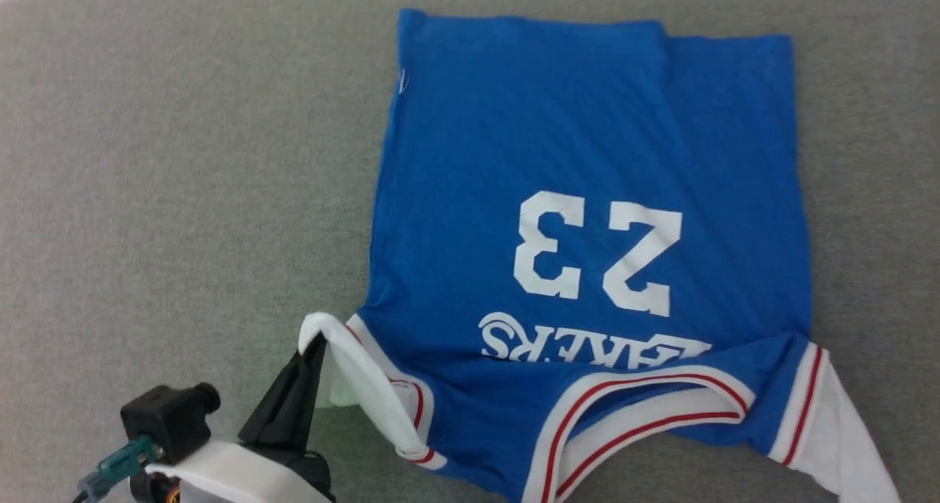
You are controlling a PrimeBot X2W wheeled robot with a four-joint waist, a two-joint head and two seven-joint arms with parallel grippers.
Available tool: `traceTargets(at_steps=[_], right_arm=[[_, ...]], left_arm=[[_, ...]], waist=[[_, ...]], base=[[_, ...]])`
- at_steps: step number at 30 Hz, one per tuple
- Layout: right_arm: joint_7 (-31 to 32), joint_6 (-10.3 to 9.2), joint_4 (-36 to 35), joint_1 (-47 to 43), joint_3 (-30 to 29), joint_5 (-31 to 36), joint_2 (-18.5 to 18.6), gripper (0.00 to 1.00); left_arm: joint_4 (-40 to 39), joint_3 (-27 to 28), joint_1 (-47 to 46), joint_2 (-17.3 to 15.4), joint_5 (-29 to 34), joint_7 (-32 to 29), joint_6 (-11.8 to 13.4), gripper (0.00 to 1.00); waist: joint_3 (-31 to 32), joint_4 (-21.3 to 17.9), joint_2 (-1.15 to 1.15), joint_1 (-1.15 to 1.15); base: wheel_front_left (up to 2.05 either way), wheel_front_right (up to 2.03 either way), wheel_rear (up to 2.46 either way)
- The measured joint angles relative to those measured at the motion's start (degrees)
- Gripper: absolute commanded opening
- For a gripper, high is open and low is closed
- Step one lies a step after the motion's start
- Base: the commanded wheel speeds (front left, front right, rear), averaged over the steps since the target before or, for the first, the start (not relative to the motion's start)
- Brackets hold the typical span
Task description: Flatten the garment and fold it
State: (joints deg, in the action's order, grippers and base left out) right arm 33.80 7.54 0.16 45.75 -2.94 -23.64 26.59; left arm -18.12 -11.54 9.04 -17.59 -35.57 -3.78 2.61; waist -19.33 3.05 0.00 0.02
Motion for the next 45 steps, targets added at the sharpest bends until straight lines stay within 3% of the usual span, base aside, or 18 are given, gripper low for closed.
traceTargets(at_steps=[8, 22, 23, 24, 25, 37, 42, 45], right_arm=[[3.99, 0.0, 17.37, 4.41, -3.76, 12.16, -2.29, 1.0], [5.63, 0.0, 23.71, 3.21, -12.98, 18.68, -7.04, 1.0], [6.04, 0.0, 23.83, 3.22, -13.43, 18.71, -7.32, 0.82], [6.42, 0.0, 23.86, 3.27, -13.57, 18.75, -7.46, 0.27], [6.56, 0.0, 23.64, 3.44, -13.57, 18.86, -7.43, 0.0], [2.63, 0.0, 21.91, 3.42, -12.76, 17.52, -8.8, 0.0], [0.49, 0.0, 17.04, -2.03, -12.29, 13.08, -8.34, 0.0], [-0.24, 0.01, 11.99, -7.65, -14.85, 10.05, -8.27, 0.0]], left_arm=[[-1.53, -2.24, -2.77, 1.03, 1.51, -0.14, -0.07, 0.0], [-3.0, -3.57, -4.82, 1.27, 2.52, 0.2, -0.05, 0.0], [-3.03, -3.58, -4.86, 1.32, 2.6, 0.2, -0.05, 0.0], [-3.02, -3.59, -4.89, 1.35, 2.68, 0.2, -0.05, 0.0], [-3.0, -3.59, -5.0, 1.36, 2.78, 0.21, -0.05, 0.0], [-2.0, -3.03, -5.75, 0.89, 3.0, 0.26, 0.54, 0.0], [-1.87, -2.01, -4.72, 0.08, 2.96, 0.16, 1.13, 0.0], [-1.87, -1.44, -2.89, -0.59, 2.91, -0.32, 1.7, 0.0]], waist=[[-5.23, 4.73, 0.0, -0.01], [-12.32, 10.32, 0.0, -0.02], [-12.73, 10.47, 0.0, -0.02], [-13.12, 10.59, 0.0, -0.02], [-13.44, 10.68, 0.0, -0.02], [-10.78, 8.86, 0.0, -0.02], [-6.77, 7.14, 0.0, -0.02], [-4.17, 5.82, 0.0, -0.03]], base=[[0.0, 0.0, 0.0], [0.0, 0.0, 0.0], [0.0, 0.0, 0.0], [0.0, 0.0, 0.0], [0.0, 0.0, 0.0], [0.0, 0.0, 0.0], [0.0, 0.0, 0.0], [0.0, 0.0, 0.0]])
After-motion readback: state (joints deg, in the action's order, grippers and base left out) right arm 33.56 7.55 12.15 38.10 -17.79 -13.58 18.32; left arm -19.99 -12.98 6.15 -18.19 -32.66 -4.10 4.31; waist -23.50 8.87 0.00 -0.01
